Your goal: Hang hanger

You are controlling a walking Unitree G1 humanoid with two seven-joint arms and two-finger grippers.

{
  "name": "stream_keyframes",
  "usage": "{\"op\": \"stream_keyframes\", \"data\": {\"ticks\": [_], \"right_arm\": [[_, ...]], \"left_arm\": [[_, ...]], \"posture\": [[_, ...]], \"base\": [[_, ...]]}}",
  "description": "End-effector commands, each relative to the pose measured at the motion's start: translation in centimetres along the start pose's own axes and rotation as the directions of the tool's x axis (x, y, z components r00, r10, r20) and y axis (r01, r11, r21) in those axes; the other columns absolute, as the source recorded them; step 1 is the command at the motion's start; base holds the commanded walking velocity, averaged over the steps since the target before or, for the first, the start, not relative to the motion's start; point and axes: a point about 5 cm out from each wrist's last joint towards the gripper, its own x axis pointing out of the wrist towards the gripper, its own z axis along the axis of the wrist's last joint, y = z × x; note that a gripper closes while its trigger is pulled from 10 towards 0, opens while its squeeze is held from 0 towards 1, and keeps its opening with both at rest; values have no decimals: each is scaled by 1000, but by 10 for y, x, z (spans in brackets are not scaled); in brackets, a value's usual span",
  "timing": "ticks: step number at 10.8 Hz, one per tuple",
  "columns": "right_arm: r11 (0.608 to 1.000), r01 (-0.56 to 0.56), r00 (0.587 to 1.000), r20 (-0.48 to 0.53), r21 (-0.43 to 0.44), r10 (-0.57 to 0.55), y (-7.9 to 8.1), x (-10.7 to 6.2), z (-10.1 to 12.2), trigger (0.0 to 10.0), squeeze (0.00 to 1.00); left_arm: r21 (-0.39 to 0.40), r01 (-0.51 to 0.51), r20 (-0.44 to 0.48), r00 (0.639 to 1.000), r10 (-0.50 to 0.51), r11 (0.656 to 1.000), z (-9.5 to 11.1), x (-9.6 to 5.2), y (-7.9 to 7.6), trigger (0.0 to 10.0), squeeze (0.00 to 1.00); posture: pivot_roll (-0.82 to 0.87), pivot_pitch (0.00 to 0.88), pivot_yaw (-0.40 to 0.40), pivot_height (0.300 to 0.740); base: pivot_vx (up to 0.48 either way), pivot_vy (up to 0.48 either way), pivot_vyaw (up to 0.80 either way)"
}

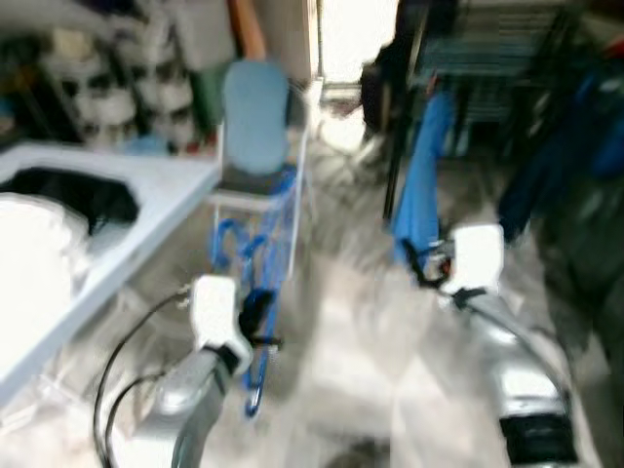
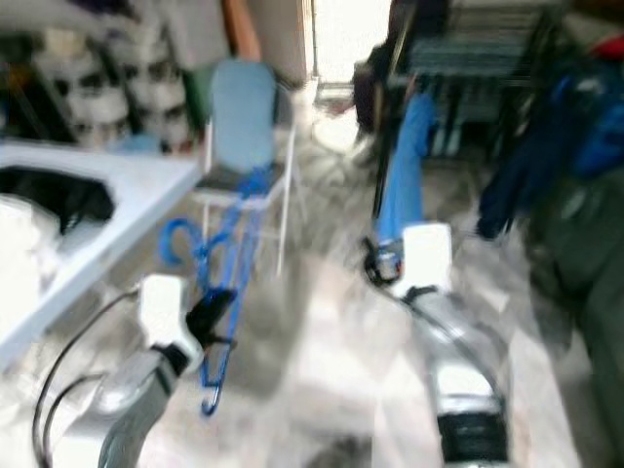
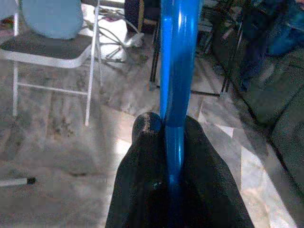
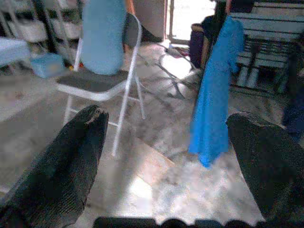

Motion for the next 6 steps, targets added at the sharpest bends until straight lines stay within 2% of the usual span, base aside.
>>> {"op": "stream_keyframes", "data": {"ticks": [1,2,4,5,6], "right_arm": [[999,-35,999,35,-39,37,7,6,9,10000,0],[975,-144,981,103,-170,163,9,10,23,10000,0],[932,-303,944,71,-197,322,5,11,29,10000,0],[862,-424,892,33,-279,450,0,9,34,10000,0],[764,-562,805,5,-317,593,0,3,41,10000,0]], "left_arm": [[66,6,18,1000,-7,998,10,4,8,10000,0],[206,34,16,999,-38,978,23,10,28,10000,0],[353,96,-48,995,-84,931,31,15,47,10000,0],[532,197,-147,979,-139,824,33,15,56,10000,0],[579,276,-225,958,-175,767,31,14,64,10000,0]], "posture": [[-80,0,71,740],[-87,0,82,740],[-87,0,88,740],[-83,0,91,740],[-82,0,94,740]], "base": [[0,0,0],[0,0,0],[0,0,0],[0,0,0],[0,0,0]]}}
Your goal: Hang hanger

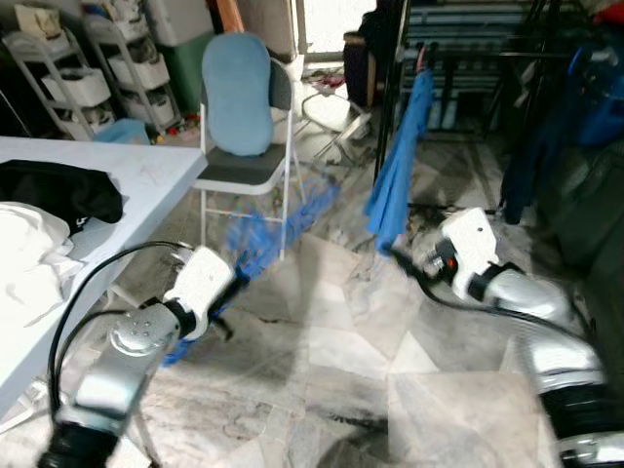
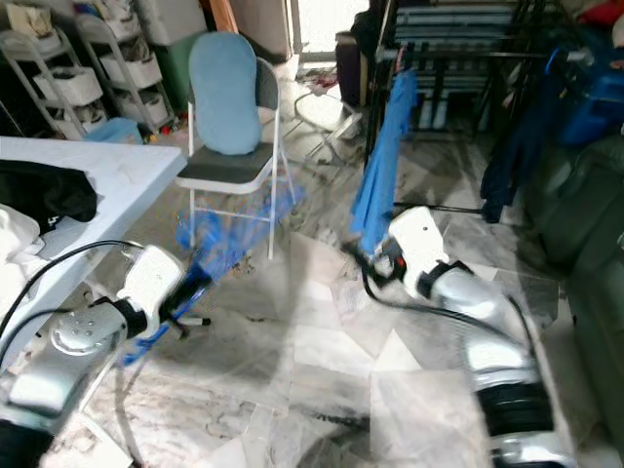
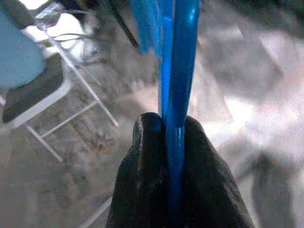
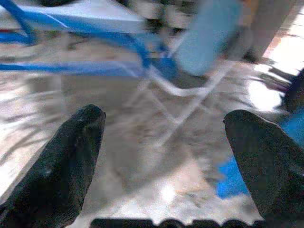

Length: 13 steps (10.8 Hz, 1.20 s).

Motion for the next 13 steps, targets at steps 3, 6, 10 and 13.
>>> {"op": "stream_keyframes", "data": {"ticks": [3,6,10,13], "right_arm": [[926,-344,939,-40,-154,342,1,-3,28,10000,0],[811,-472,881,-160,-344,445,-7,9,44,10000,0],[701,-516,853,-220,-492,474,-7,32,60,9804,0],[598,-630,774,-332,-496,540,2,32,45,0,0]], "left_arm": [[222,113,37,992,-124,969,8,2,-6,10000,0],[315,107,146,976,-160,943,29,12,-17,10000,0],[391,97,191,964,-184,915,42,27,-25,10000,0],[398,94,213,958,-192,912,48,33,-27,10000,0]], "posture": [[-87,0,106,740],[-85,0,114,740],[-78,0,118,740],[-86,0,126,740]], "base": [[0,0,0],[0,0,0],[0,0,0],[0,0,0]]}}
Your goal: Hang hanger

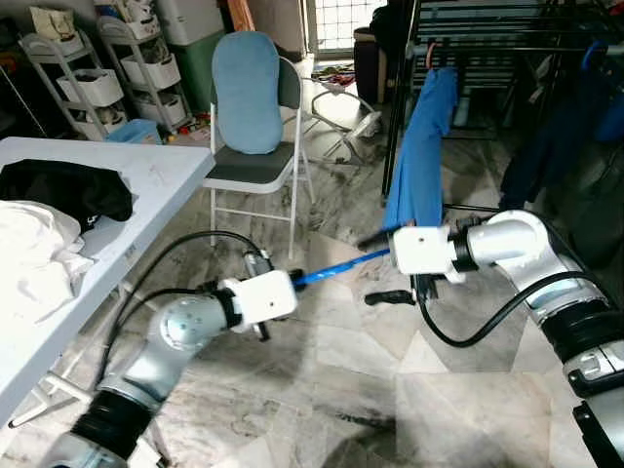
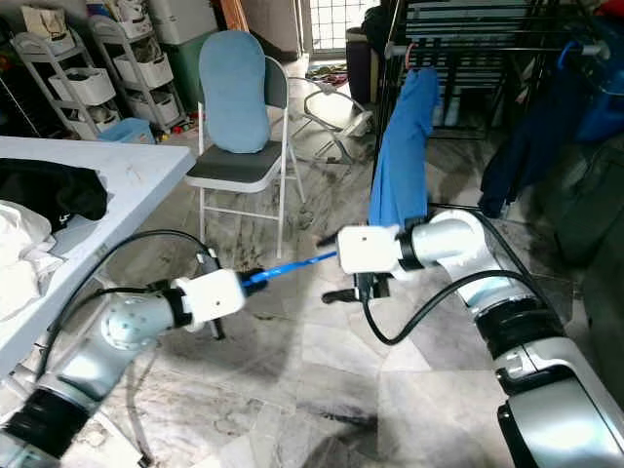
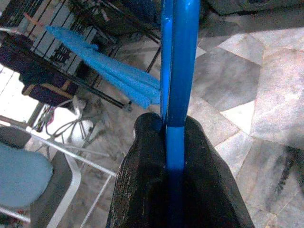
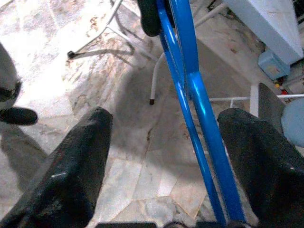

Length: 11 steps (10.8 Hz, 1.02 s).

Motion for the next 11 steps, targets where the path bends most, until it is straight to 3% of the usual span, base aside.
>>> {"op": "stream_keyframes", "data": {"ticks": [1,5,11], "right_arm": [[998,-38,999,-12,-49,37,-5,0,6,0,0],[988,-7,997,-72,-157,-5,-16,2,6,0,0],[985,-13,997,-71,-175,1,-18,8,5,0,0]], "left_arm": [[28,-8,-2,1000,8,1000,1,0,6,10000,0],[41,-3,-1,1000,3,999,-1,2,7,10000,0],[56,6,-9,1000,-6,998,-4,3,6,10000,0]], "posture": [[-88,0,129,740],[-90,0,134,740],[-88,0,137,740]], "base": [[0,0,0],[0,0,0],[0,0,0]]}}
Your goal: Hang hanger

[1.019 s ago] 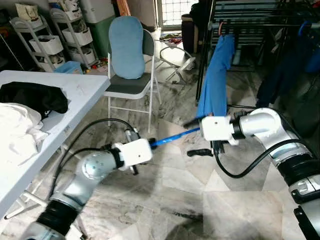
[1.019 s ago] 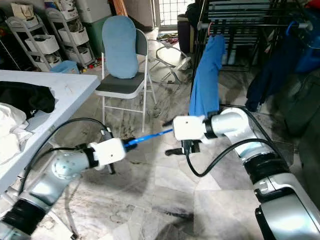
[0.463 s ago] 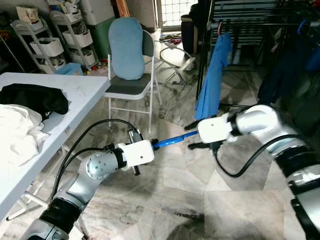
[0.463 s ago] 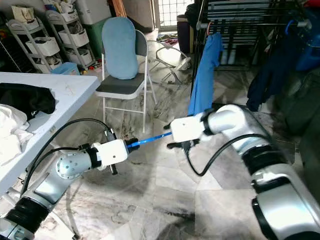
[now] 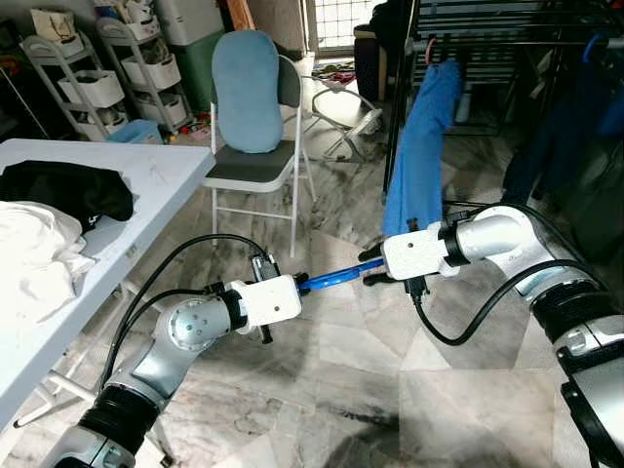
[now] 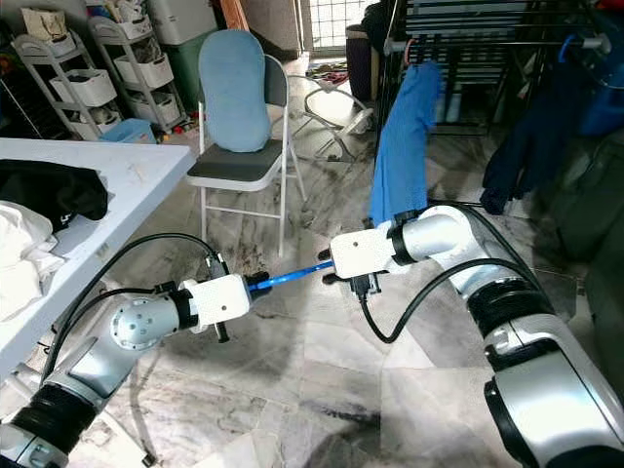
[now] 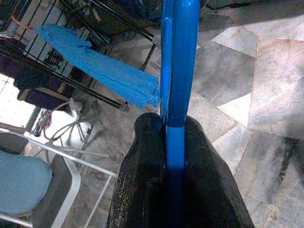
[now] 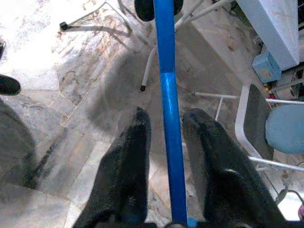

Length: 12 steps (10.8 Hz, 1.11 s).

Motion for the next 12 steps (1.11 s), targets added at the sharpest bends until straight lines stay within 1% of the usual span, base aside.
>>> {"op": "stream_keyframes", "data": {"ticks": [1,7,8,9,10,12], "right_arm": [[1000,-1,1000,3,-31,1,-7,0,5,0,0],[1000,-11,1000,-12,-28,11,-5,0,0,0,0],[1000,-8,1000,-10,-25,8,-4,0,0,0,0],[1000,0,1000,-12,-27,0,-3,3,0,0,0],[1000,-1,1000,-13,-21,0,-1,5,-1,0,0],[1000,-13,1000,-17,7,13,6,7,-6,0,0]], "left_arm": [[27,-14,-9,1000,14,1000,-1,-2,8,10000,0],[38,-13,-20,1000,14,999,-4,-3,8,10000,0],[28,-24,-18,1000,24,999,-5,-3,8,10000,776],[23,-43,-16,999,43,999,-5,-3,10,10000,1000],[30,-146,-2,989,146,989,-4,-3,19,10000,1000],[48,-286,39,958,284,957,1,-7,29,10000,1000]], "posture": [[-88,0,137,740],[-88,0,136,740],[-88,0,136,740],[-85,0,134,740],[-83,0,129,740],[-81,0,117,740]], "base": [[0,0,0],[0,0,0],[0,0,0],[0,0,0],[0,0,0],[0,0,0]]}}
